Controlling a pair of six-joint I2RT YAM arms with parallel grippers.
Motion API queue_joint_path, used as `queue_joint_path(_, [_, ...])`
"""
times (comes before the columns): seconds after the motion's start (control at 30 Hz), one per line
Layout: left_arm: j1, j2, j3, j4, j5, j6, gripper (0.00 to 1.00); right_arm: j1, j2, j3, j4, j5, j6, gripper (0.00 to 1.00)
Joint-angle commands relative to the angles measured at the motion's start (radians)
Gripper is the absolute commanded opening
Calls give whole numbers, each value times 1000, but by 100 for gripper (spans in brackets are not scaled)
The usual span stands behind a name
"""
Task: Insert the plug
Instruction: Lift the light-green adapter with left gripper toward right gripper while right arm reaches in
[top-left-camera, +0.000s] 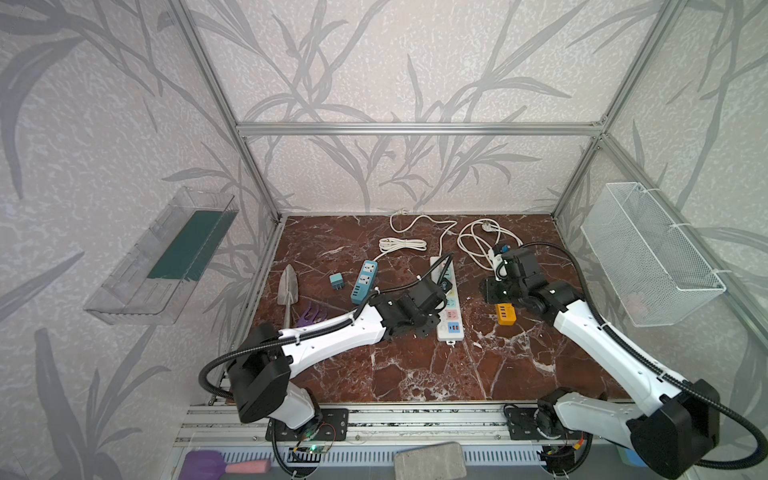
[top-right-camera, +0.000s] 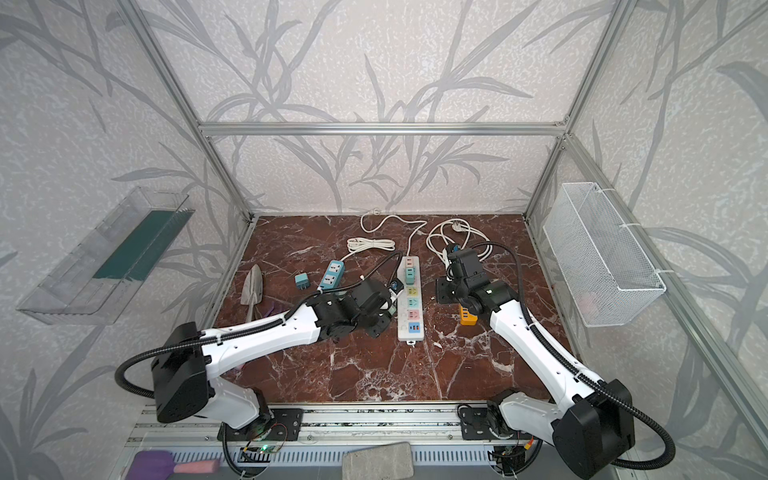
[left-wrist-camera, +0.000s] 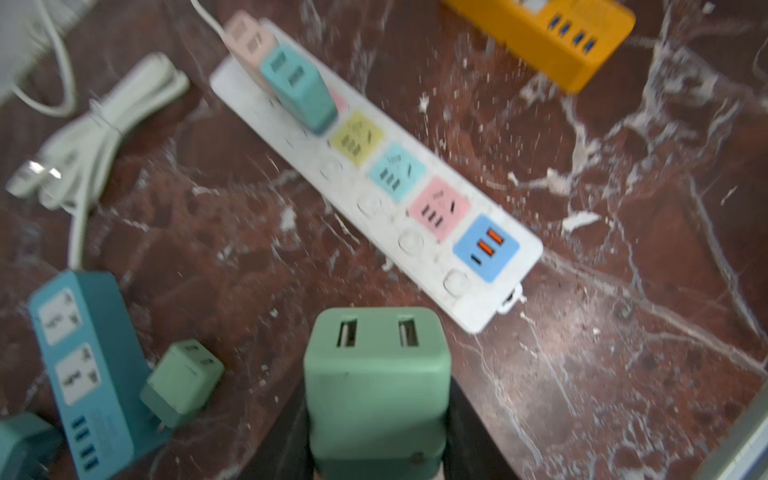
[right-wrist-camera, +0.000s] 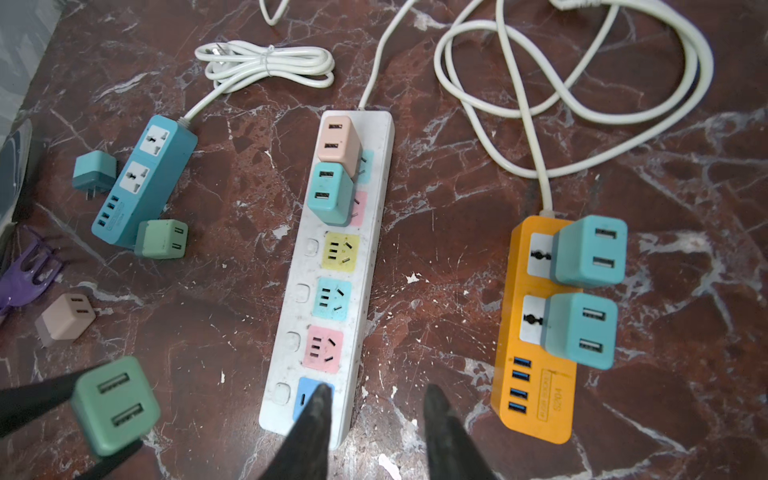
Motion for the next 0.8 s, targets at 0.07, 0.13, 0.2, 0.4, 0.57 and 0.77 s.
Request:
queue_joint_path(0.07, [4,-47,-274,709,-100,274,0,25,-3,76,-19,-98,-8,24])
queue_joint_path(0.13, [4,-38,-374,917,-102,345,0,64,18,99,-19,-113,-25,24])
queue_joint_path(0.2, [3,-45,-426,1007,-88,368,0,101,40,118,-11,-163,-39,27])
queue_joint_path(0.4, [1,-59,-421,987,-42,366,0,207,123,155,30,-255,-101,49])
queue_joint_path(0.57, [0,-61,-424,987,-33,350,0,222,165,127,89,-309,-80,50])
queue_joint_path(0.77, [-1,-78,-438,1005,-6,322,0,223,184,97,132,-311,-57,50])
